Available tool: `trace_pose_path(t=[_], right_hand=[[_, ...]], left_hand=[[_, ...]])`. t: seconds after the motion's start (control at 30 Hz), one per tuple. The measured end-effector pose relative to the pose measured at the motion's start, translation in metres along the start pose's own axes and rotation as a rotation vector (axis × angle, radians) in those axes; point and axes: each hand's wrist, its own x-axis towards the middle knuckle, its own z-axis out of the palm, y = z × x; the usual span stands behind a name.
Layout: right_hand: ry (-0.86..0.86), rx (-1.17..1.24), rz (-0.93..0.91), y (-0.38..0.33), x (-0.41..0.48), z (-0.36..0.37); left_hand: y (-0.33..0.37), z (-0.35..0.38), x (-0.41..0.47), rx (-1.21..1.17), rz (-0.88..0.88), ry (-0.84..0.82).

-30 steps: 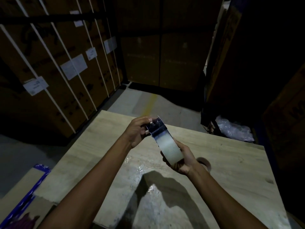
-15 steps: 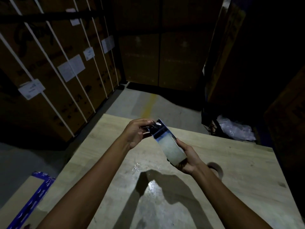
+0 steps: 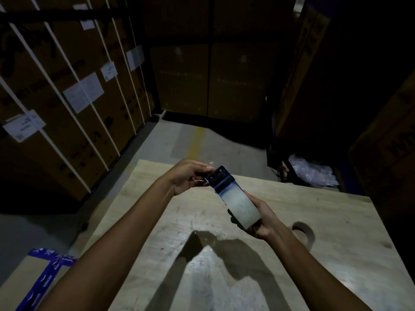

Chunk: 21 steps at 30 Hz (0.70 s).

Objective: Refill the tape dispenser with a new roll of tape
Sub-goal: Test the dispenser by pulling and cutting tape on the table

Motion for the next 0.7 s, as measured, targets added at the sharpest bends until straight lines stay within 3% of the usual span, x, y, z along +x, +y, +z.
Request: trace_pose_path(t=[0.43,0.57,0.7], right_hand=[[0.082,0.066,-0.123,0.023,-0.003,0.011],[0.067,0.042,-0.194,0.023,-0.001,0.011],[0.101,-0.063,-0.261,0.018,0.003,0.017]], left_hand=[[-0.039,-0.014,0.003,-0.058,-0.008,-0.043],[-0.047,-0.025,0.003,-0.009,-0.017,0.038],[-0.058,-0.031,0.001,-0.224,-0.106,-0.002]])
